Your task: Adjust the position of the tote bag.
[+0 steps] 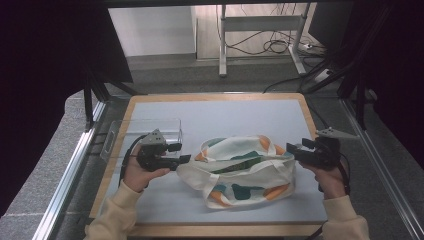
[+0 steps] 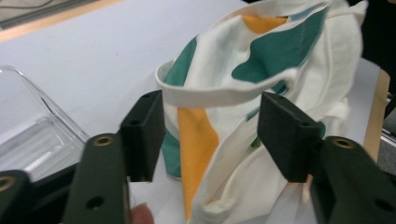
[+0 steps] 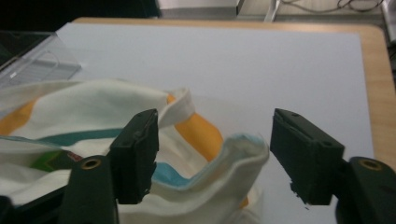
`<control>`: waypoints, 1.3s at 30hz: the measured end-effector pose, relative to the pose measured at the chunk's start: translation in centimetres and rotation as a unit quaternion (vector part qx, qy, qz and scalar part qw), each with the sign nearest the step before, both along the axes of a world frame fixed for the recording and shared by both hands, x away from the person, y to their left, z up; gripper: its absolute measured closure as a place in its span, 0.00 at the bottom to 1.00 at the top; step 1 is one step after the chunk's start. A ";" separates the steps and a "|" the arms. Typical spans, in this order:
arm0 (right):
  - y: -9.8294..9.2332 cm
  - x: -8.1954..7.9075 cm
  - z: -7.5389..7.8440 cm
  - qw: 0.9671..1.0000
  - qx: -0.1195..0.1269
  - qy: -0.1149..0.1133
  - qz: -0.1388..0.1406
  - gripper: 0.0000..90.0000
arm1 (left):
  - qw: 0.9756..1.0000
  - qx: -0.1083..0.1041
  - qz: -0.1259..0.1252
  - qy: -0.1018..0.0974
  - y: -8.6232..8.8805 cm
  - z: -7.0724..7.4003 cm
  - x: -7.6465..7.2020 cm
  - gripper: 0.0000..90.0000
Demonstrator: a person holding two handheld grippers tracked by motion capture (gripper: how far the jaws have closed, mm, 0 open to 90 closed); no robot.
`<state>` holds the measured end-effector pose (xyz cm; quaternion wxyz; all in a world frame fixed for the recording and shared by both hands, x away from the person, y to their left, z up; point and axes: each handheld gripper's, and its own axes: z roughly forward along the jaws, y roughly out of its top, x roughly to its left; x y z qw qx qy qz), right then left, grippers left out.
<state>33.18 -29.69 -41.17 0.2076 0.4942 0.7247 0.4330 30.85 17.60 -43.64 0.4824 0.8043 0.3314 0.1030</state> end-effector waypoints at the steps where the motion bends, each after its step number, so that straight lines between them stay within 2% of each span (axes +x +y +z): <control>1: 0.2 -0.1 0.3 1.000 -0.001 -0.006 0.002 0.32 | 1.000 0.001 -0.001 0.000 -0.1 0.1 0.0 0.43; 4: 1.2 -0.2 1.2 1.000 -0.007 -0.018 0.017 0.31 | 1.000 0.012 0.002 -0.006 -0.5 0.5 -0.1 0.40; 7: 2.6 -0.2 1.8 0.998 -0.011 -0.026 0.052 0.30 | 1.000 0.012 -0.002 -0.009 -0.8 0.9 0.1 0.38; 10: 4.3 -0.1 2.1 0.995 -0.015 -0.029 0.092 0.30 | 1.000 0.005 -0.003 -0.005 -1.1 1.3 0.5 0.37; 12: 5.3 0.0 2.2 0.993 -0.015 -0.028 0.115 0.30 | 1.000 0.008 -0.002 -0.003 -1.4 1.6 0.9 0.36; 17: 7.0 0.1 1.8 0.987 -0.016 -0.024 0.156 0.30 | 1.000 0.017 -0.008 0.000 -2.4 1.8 1.3 0.36; 19: 7.2 -0.1 1.6 0.986 -0.021 -0.020 0.164 0.30 | 1.000 0.024 -0.010 -0.003 -2.7 1.8 1.2 0.35; 22: 7.2 -0.5 1.6 0.984 -0.016 -0.023 0.175 0.30 | 1.000 0.026 -0.011 -0.007 -2.8 1.7 1.0 0.35; 28: 7.0 -1.3 1.4 0.983 -0.015 -0.025 0.184 0.30 | 0.999 0.031 -0.018 -0.014 -3.0 1.6 0.4 0.35; 39: 7.9 -1.7 1.0 0.978 -0.015 -0.019 0.209 0.30 | 0.999 0.028 -0.025 -0.017 -3.2 1.6 0.6 0.35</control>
